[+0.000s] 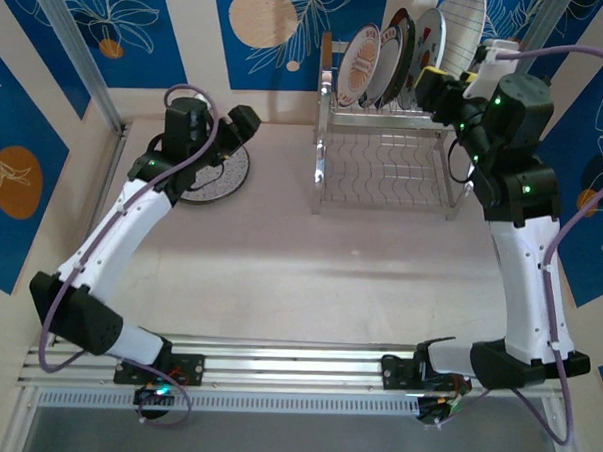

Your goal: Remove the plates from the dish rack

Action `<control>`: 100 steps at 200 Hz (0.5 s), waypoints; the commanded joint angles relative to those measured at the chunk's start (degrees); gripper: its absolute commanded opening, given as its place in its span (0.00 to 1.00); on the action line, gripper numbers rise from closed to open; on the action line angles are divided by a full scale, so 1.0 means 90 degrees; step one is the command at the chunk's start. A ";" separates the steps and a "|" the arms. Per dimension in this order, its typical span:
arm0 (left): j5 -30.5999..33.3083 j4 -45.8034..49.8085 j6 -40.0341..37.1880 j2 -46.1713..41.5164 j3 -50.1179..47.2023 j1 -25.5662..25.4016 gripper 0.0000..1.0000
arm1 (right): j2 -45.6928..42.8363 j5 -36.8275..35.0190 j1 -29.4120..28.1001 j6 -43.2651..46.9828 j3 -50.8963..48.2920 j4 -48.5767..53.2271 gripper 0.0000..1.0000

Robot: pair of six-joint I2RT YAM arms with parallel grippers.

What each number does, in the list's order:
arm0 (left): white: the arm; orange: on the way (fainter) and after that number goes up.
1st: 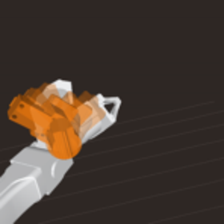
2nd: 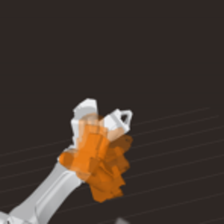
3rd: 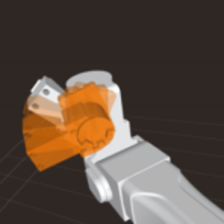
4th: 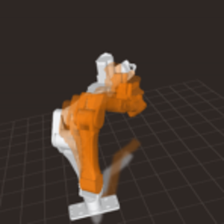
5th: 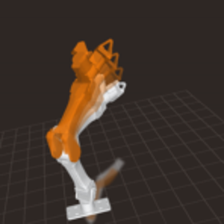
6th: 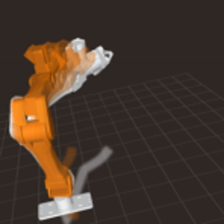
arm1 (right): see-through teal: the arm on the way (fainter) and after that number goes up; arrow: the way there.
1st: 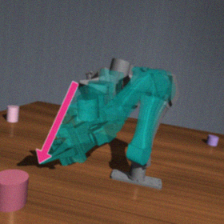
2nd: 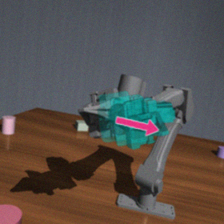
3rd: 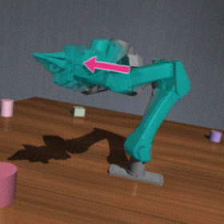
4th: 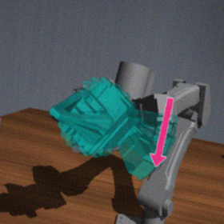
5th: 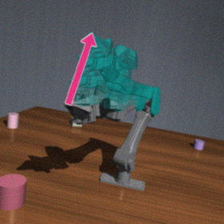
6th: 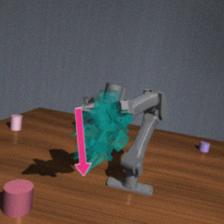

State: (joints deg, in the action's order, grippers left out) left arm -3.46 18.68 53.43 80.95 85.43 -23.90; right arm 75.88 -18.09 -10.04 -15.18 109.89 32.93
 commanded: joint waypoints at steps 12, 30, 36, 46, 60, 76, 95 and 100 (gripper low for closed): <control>-0.0529 -0.1472 -0.0843 -0.0800 -0.0412 -0.0574 0.87 | 0.0549 0.0731 0.0841 -0.0794 0.0642 0.0218 0.69; -0.0640 -0.1963 -0.1059 -0.1166 -0.0635 -0.0844 0.89 | 0.0891 0.1034 0.1168 -0.0953 0.1018 0.0380 0.70; -0.0638 -0.2047 -0.1132 -0.1273 -0.0682 -0.0945 0.90 | 0.1003 0.1132 0.1249 -0.0973 0.1121 0.0416 0.70; -0.0639 -0.2244 -0.1239 -0.1432 -0.0781 -0.1081 0.90 | 0.1174 0.1338 0.1400 -0.1053 0.1270 0.0451 0.70; -0.0614 -0.2484 -0.1298 -0.1621 -0.0926 -0.1221 0.91 | 0.1406 0.1686 0.1586 -0.1147 0.1470 0.0445 0.71; -0.0603 -0.2615 -0.1317 -0.1735 -0.1014 -0.1344 0.92 | 0.1662 0.1879 0.1676 -0.1093 0.1710 0.0474 0.71; -0.0611 -0.2617 -0.1315 -0.1777 -0.1006 -0.1449 0.92 | 0.1981 0.1995 0.1753 -0.0999 0.2041 0.0598 0.70; -0.0597 -0.2605 -0.1317 -0.1791 -0.0997 -0.1480 0.92 | 0.2055 0.2014 0.1777 -0.0999 0.2105 0.0618 0.70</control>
State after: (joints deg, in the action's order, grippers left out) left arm -7.94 -1.30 43.44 65.65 77.08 -35.86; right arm 92.20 -3.99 5.10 -23.75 124.97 37.12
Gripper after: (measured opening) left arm 0.916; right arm 0.705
